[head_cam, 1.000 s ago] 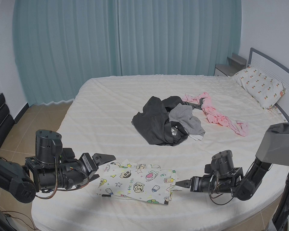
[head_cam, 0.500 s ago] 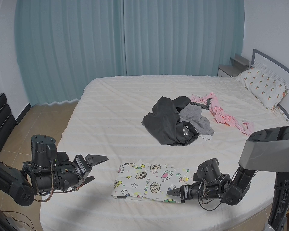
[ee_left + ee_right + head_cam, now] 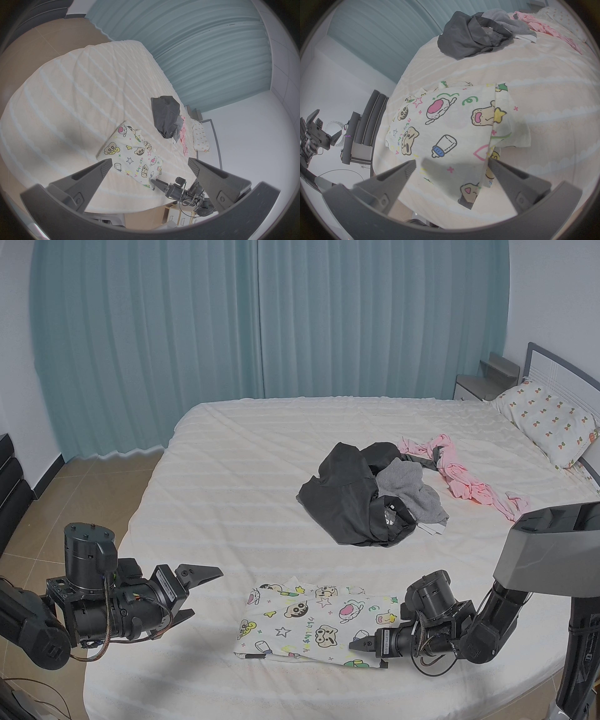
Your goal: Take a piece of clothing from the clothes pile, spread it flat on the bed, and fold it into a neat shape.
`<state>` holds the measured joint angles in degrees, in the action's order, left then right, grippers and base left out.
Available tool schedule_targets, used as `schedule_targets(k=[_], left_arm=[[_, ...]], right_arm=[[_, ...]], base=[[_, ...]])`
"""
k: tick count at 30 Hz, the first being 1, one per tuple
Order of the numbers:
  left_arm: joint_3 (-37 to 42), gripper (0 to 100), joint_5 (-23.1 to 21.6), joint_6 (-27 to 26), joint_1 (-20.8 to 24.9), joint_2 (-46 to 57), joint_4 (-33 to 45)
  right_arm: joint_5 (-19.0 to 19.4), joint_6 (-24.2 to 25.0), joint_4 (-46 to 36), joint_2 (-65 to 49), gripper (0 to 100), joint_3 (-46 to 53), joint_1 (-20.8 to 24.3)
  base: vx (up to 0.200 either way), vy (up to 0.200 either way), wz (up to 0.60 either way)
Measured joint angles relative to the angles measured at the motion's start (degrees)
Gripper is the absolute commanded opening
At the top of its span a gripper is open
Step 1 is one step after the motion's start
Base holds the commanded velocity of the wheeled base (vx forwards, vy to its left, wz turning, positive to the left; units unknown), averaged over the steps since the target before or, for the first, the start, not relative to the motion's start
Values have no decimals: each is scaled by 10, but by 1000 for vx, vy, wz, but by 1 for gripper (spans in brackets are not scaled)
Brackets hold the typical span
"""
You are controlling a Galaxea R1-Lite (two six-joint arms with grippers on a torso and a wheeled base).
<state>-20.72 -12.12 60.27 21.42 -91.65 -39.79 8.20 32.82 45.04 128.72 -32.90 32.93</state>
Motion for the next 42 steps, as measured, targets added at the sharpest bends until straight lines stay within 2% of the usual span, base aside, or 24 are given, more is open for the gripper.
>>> schedule_targets(k=[10,22,23,29,34,42], left_arm=[[0,100,0,0,-6,0,0],[0,100,0,0,-6,-1,0],[0,100,0,0,-6,-1,0],[0,100,-1,0,-6,-2,0],[0,100,0,0,-6,-2,0],[0,100,-1,0,-6,-2,0]], right_arm=[[-11,-10,-3,-3,0,7,-11],[-10,-74,-2,-33,0,48,-52],[-10,-77,-2,-33,100,47,-54],[-11,-86,2,-23,100,40,-57],[-10,-87,4,-22,100,34,-76],[-5,-56,3,-29,100,-44,-108]], base=[[0,0,0],[0,0,0],[0,0,0],[0,0,0],[0,0,0],[0,0,0]])
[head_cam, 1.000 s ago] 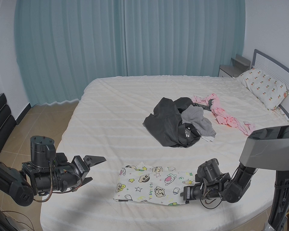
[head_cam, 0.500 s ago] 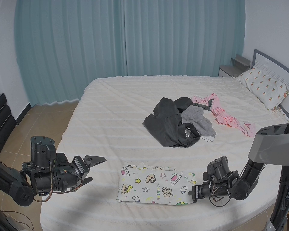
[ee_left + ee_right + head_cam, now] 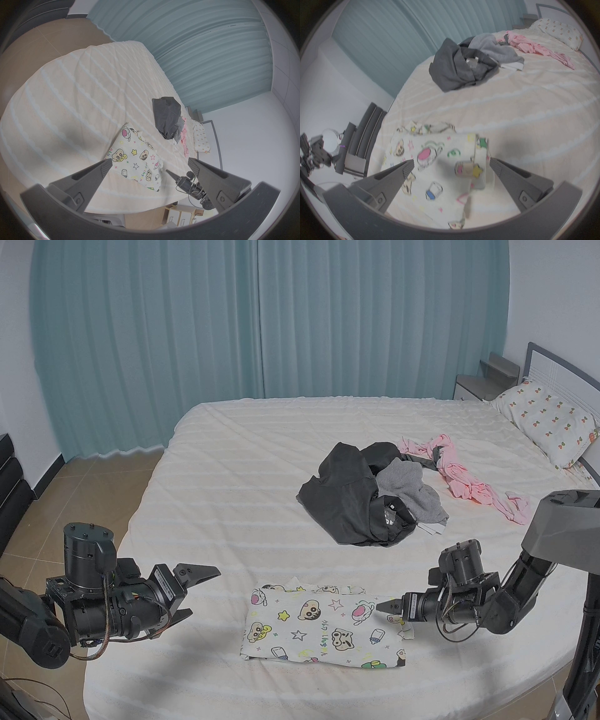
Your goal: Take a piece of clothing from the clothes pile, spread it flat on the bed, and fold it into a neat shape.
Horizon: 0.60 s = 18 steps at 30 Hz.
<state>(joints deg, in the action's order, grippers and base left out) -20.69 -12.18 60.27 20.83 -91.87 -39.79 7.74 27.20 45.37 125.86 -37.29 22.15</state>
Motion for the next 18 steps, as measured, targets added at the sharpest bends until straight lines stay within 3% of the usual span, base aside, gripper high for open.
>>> schedule_targets(k=[17,18], left_arm=[[1,100,0,0,0,-3,0],[1,100,0,0,0,-4,0]], right_arm=[[9,13,-66,111,100,-144,-3],[11,13,-69,114,0,-149,-3]], base=[[0,0,0],[0,0,0]])
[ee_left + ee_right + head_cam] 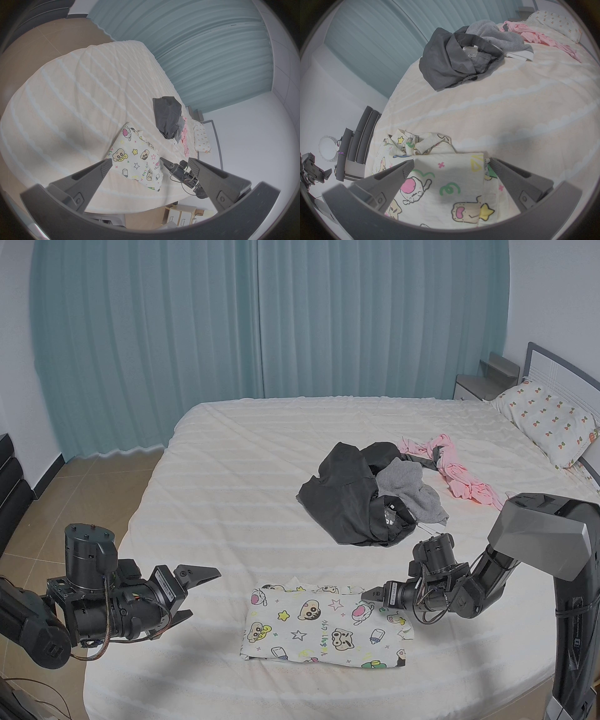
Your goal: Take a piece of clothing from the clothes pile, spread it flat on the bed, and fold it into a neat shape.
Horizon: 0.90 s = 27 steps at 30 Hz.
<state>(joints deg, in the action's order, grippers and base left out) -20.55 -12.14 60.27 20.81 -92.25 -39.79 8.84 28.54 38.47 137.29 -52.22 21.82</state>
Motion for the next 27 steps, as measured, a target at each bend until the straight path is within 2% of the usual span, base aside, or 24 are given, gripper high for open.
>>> schedule_targets(k=[4,12,26,27], left_arm=[[0,100,0,1,0,-3,0],[-1,100,0,0,0,-4,-1],[0,100,1,0,0,-8,0],[0,100,1,0,0,-10,-1]], right_arm=[[6,10,-9,9,0,-12,0],[4,74,0,8,0,-23,-6],[-16,77,15,-9,0,-31,-34],[-16,77,15,-9,100,-31,-34]], base=[[0,0,0],[0,0,0],[0,0,0],[0,0,0]])
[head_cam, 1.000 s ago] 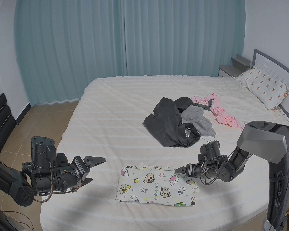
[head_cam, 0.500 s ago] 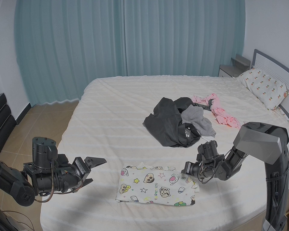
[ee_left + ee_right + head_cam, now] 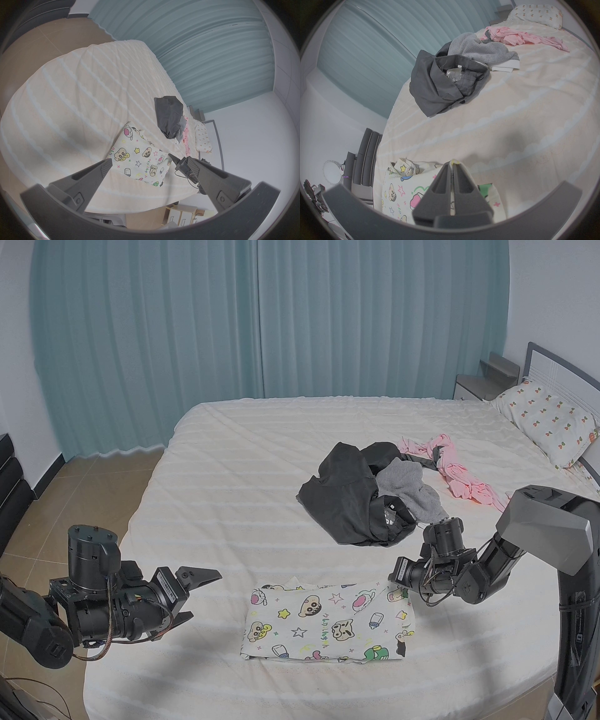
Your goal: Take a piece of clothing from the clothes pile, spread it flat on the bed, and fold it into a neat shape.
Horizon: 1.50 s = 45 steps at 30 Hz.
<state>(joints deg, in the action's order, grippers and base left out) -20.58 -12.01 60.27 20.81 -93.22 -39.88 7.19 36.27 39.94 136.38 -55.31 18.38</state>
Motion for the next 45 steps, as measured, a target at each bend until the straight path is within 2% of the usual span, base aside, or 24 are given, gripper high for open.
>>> schedule_targets(k=[7,10,16,23,29,33,37,42,43,44,45], left_arm=[[-8,100,-2,-9,0,-34,-9],[-17,100,-2,-34,-2,-66,-27],[-47,100,-2,-183,-10,-174,-56],[-134,100,1,-281,-9,-297,-62],[-195,100,5,-368,2,-365,-33],[-215,100,7,-379,10,-389,-9],[-235,100,7,-379,17,-403,29],[-256,100,6,-373,35,-412,36],[-259,0,6,-369,40,-413,36],[-264,0,5,-361,46,-414,37],[-269,0,6,-353,52,-416,40]], right_arm=[[0,-2,0,-5,100,3,-2],[0,-9,0,-9,100,11,-4],[0,-58,-3,-20,100,48,-6],[1,-94,-6,-26,100,96,8],[11,-97,-7,-24,100,123,50],[13,-86,-5,-20,100,129,72],[15,-82,-4,-17,100,131,77],[18,-74,-5,-13,100,123,80],[20,-70,-5,-13,100,119,80],[23,-67,-6,-11,100,115,81],[27,-64,-8,-10,0,110,81]], base=[[0,0,0],[0,0,0],[0,0,0],[0,0,0],[0,0,0],[0,0,0],[0,0,0],[0,0,0],[0,0,0],[0,0,0],[0,0,0]])
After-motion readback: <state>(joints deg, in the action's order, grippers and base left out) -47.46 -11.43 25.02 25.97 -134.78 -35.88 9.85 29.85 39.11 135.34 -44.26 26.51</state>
